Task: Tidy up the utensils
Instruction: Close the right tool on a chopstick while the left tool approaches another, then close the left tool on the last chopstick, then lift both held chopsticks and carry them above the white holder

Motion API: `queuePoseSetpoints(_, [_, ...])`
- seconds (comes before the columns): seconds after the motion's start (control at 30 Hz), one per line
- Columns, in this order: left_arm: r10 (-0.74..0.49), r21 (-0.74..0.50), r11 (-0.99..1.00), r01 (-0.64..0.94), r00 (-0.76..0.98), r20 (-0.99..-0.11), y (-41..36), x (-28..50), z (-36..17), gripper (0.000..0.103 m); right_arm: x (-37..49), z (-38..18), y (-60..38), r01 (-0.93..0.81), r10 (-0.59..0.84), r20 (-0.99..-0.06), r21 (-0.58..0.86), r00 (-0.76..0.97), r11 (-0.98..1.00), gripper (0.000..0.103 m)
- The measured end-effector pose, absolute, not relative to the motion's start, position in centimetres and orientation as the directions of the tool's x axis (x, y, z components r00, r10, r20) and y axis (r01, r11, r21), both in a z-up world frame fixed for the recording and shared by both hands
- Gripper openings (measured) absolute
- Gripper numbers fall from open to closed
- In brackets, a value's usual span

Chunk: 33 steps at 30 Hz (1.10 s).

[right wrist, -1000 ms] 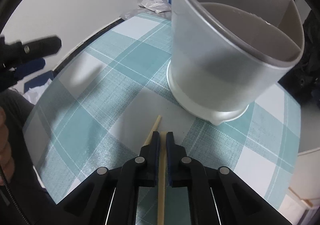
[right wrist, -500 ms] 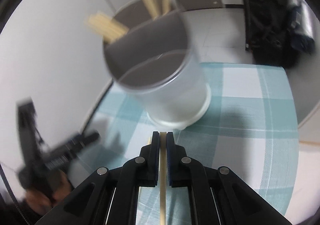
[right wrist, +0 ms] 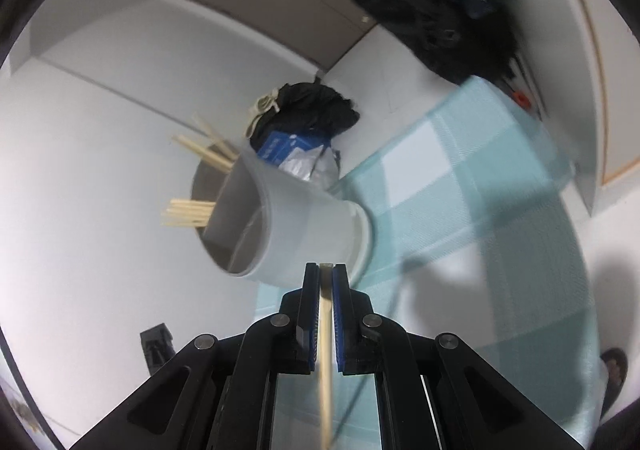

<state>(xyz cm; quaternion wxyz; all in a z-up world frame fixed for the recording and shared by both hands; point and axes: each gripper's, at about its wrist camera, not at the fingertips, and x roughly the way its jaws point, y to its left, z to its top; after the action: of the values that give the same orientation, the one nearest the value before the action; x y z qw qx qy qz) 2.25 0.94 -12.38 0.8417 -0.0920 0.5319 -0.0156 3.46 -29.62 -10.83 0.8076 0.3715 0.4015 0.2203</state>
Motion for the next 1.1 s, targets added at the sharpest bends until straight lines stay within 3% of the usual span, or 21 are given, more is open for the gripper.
queuePoseSetpoints(0.3, [-0.084,-0.101,0.994,-0.032,0.34,-0.937,-2.1,4.0,-13.6,0.084,3.1,-11.9,-31.8,-0.051,0.627,-0.477,0.77,0.616,0.636,0.006])
queuePoseSetpoints(0.5, [-0.019,-0.033,0.999,-0.041,0.305,-0.952,-3.4,4.5,-13.8,0.059,3.0,-12.0,-31.7,-0.069,0.619,-0.489,0.749,0.615,0.659,0.006])
queuePoseSetpoints(0.67, [-0.036,-0.05,0.998,-0.042,0.292,-0.956,-4.8,4.6,-13.4,0.022,3.0,-11.8,-31.4,-0.09,0.61,-0.499,0.724,0.615,0.683,0.006])
queuePoseSetpoints(0.77, [-0.093,-0.107,0.994,-0.032,0.294,-0.951,-5.0,4.7,-13.4,0.008,3.0,-11.6,-31.2,-0.105,0.61,-0.501,0.714,0.614,0.692,0.006])
queuePoseSetpoints(0.87, [-0.069,-0.084,0.996,-0.034,0.305,-0.95,-5.2,4.6,-13.5,0.002,2.8,-11.4,-31.3,-0.12,0.613,-0.495,0.709,0.616,0.694,0.006])
queuePoseSetpoints(1.1, [-0.098,-0.114,0.993,-0.029,0.331,-0.939,-4.8,3.7,-13.1,0.0,2.2,-10.7,-31.4,-0.139,0.597,-0.497,0.685,0.629,0.716,0.006])
